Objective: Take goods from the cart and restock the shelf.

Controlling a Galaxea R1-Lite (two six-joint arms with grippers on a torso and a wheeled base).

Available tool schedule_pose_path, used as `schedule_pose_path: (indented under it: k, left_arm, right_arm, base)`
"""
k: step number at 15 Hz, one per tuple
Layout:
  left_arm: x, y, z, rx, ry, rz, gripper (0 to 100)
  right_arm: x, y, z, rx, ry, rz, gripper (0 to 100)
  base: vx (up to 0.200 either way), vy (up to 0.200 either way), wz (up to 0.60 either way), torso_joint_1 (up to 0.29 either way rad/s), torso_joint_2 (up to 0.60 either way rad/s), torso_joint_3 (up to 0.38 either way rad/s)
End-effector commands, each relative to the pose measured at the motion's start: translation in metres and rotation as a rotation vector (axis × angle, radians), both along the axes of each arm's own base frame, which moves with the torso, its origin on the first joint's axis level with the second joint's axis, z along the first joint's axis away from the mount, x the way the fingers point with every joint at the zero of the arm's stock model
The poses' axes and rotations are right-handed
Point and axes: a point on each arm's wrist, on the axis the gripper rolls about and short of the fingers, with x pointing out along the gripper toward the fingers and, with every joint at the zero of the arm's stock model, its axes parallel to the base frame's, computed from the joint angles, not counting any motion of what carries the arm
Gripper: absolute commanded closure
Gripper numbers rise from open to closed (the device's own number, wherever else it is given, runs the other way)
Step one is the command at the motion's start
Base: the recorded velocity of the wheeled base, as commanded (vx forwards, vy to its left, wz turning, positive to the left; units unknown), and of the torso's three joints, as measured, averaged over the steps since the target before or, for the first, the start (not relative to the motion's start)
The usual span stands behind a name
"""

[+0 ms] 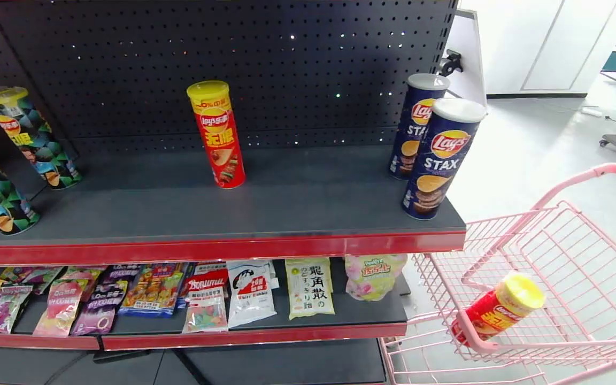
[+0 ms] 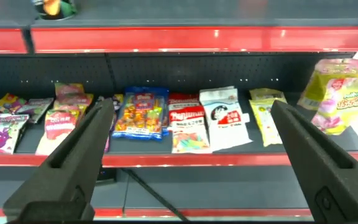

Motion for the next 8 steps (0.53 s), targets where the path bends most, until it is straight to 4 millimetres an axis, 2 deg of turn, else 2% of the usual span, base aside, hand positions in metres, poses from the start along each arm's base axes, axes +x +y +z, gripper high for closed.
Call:
schedule_pose_path:
  k: [1, 8]
  left_arm:
    - [0.0001, 0.0, 0.0, -0.001, 0.001, 0.001, 0]
    - [0.0001, 0.0, 0.0, 0.001, 0.001, 0.001, 0]
  right_arm:
    - [0.0001, 0.0, 0.0001, 0.0, 0.0, 0.0, 0]
    - [0.0001, 0.0, 0.0001, 0.001, 0.0, -0.001, 0]
  base:
    - [0.0, 0.0, 0.0, 0.0, 0.0, 0.0]
    - [0.0, 0.0, -0.6, 0.004, 0.0, 0.002]
